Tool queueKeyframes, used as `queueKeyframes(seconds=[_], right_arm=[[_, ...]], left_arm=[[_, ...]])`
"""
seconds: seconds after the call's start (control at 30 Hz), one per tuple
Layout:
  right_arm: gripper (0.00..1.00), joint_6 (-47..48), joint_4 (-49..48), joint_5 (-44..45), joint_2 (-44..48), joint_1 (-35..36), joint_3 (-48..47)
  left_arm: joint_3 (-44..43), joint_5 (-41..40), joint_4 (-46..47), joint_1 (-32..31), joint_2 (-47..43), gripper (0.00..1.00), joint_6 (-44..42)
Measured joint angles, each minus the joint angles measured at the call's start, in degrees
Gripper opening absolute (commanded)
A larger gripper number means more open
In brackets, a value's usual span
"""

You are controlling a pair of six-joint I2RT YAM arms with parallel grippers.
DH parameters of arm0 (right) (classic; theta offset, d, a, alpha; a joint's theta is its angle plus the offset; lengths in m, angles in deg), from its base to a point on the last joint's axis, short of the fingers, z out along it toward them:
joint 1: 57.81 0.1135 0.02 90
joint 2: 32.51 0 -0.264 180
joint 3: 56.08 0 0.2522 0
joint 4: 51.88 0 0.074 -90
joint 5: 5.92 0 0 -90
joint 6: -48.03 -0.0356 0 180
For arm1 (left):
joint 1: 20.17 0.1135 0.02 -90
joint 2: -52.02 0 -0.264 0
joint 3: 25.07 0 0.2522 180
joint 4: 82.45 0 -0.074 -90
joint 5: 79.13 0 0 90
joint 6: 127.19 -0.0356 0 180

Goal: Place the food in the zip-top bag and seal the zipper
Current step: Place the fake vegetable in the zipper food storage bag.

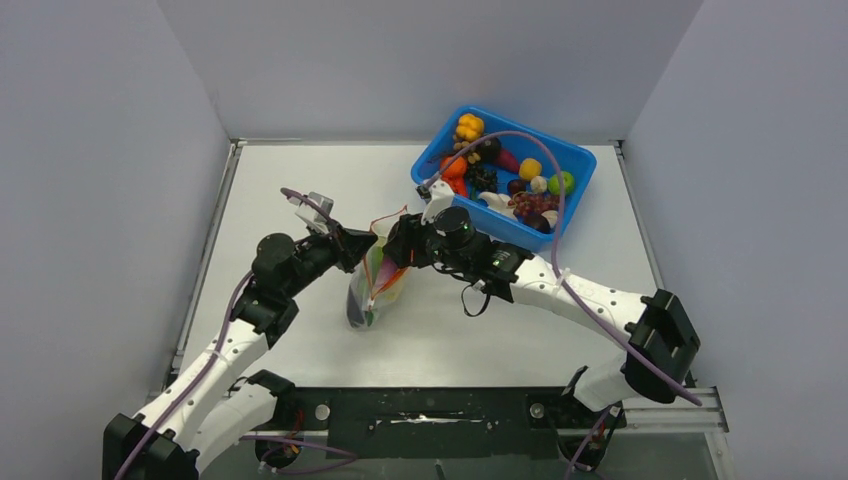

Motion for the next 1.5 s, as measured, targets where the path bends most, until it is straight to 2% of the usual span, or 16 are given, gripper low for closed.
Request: queueKeyframes(seconds=[0.13,0.53,0.7,0.93,1.17,1.5], right_arm=[[0.41,-1.0,0.4,-0.2,-1.9,1.6,-0.4],[0.67,-2.1,5.6,0.3,-4.6,2.9,-4.1],[0.7,-0.9,8.6,1.6,-4.5,2.8,-5.8],[0.69,2.8,12.0,1.9,-2.6,1.4,-6.2],[0.66,15.7,12.1,-4.7,4.7,-0.1,-5.2],[0.66,44.4,12.8,-23.6,11.7,1.4,0.5]], left_arm=[[0.1,-0.3,-0.1,0.0,-0.6,0.0,0.0],[0.8,-1.2,-1.0,0.0,-2.3,0.0,-0.3],[1.2,-1.3,-1.2,0.0,-3.2,0.0,-0.4],[1.4,-0.9,-1.3,0.0,-3.9,0.0,-0.5],[1.7,2.2,-0.9,0.0,-3.9,0.0,-0.6],[1.7,9.6,2.2,0.0,-2.2,0.0,-1.0]])
